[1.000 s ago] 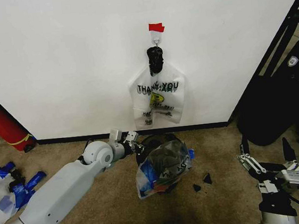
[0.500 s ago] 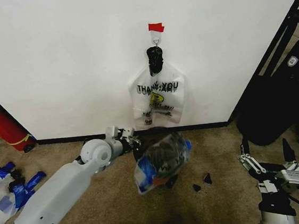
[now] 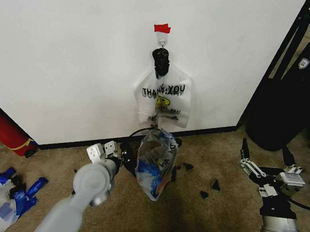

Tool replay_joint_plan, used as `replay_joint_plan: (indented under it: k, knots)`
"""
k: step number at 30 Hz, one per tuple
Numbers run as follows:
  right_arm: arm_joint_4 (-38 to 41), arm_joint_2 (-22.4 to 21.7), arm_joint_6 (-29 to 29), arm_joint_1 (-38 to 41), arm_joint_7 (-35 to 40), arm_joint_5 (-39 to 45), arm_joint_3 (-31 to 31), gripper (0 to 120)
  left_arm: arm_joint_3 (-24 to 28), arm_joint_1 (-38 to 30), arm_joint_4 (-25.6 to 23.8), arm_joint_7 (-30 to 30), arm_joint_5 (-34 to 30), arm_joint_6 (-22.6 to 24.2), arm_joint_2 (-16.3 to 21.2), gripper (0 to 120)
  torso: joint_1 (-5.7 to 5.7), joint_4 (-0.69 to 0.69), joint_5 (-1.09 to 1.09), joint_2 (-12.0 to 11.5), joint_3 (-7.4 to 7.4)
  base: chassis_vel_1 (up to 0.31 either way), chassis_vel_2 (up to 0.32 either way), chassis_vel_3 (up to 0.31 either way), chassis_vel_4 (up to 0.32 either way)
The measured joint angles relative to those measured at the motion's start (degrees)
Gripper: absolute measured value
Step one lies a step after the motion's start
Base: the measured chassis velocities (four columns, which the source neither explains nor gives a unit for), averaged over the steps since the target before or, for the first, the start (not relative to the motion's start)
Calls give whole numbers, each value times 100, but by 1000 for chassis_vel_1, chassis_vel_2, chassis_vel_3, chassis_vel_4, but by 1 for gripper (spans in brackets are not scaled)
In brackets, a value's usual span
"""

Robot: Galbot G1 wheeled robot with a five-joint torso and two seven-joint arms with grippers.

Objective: Pick up the garbage bag from the wall and place it over the trash bin.

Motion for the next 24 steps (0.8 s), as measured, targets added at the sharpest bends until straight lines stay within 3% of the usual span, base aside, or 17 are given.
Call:
replay_joint_plan:
  k: [10, 16, 24]
  knots:
    - [0, 6, -54, -33, 27, -99, -40, 100, 281, 334, -112, -786, 354, -502, -490, 0, 0, -1, 0, 0, 0, 0, 0, 0, 0]
    - [9, 12, -61, -62, 36, -120, -48, 100, 410, 217, 186, -763, 409, -640, -756, 0, 0, -2, 0, 0, 0, 0, 0, 0, 0]
    - [-2, 26, -69, -55, 43, -120, -66, 100, 392, 230, 292, -610, 398, -642, -823, 2, 0, -1, 0, 0, 0, 0, 0, 0, 0]
